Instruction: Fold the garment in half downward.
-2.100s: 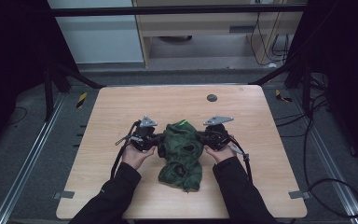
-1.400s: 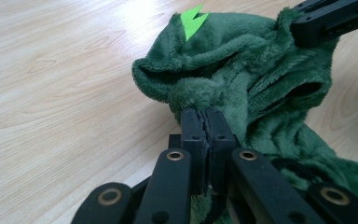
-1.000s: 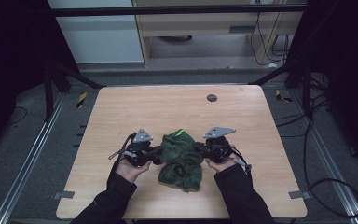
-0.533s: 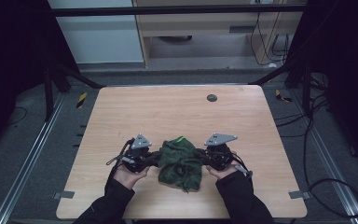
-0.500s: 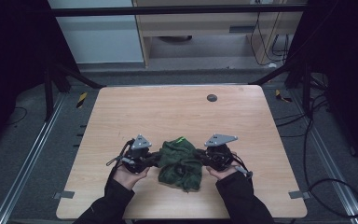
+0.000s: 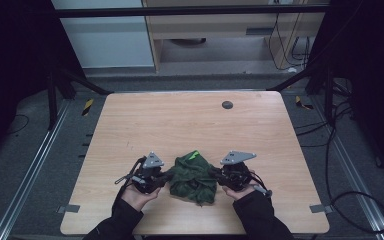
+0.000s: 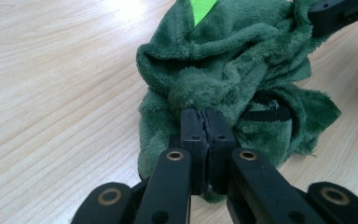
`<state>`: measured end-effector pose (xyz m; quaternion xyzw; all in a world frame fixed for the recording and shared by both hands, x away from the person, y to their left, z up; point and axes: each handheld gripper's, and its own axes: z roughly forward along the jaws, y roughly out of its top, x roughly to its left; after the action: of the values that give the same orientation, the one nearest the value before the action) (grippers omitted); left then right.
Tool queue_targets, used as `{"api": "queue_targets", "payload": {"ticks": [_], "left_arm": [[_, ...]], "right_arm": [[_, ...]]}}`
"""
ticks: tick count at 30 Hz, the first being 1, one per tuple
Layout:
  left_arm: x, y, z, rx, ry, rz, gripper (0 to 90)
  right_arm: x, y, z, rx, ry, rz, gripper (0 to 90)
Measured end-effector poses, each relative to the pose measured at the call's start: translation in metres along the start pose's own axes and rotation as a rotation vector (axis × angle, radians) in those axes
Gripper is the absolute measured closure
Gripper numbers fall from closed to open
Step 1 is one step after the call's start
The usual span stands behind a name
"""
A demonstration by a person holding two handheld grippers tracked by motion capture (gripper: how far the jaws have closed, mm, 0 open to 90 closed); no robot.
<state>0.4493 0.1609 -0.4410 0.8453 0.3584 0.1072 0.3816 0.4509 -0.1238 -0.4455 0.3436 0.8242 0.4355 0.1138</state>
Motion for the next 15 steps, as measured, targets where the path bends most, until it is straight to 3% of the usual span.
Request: {"api": "queue_targets", "payload": {"ticks": [15], "left_arm": [[-0.007,-0.012,0.007,0.054,-0.016,0.005,88.3]], "right_arm": [[0.007,-0.015,0.002,0.029,0.034,0.018,81.4]]}}
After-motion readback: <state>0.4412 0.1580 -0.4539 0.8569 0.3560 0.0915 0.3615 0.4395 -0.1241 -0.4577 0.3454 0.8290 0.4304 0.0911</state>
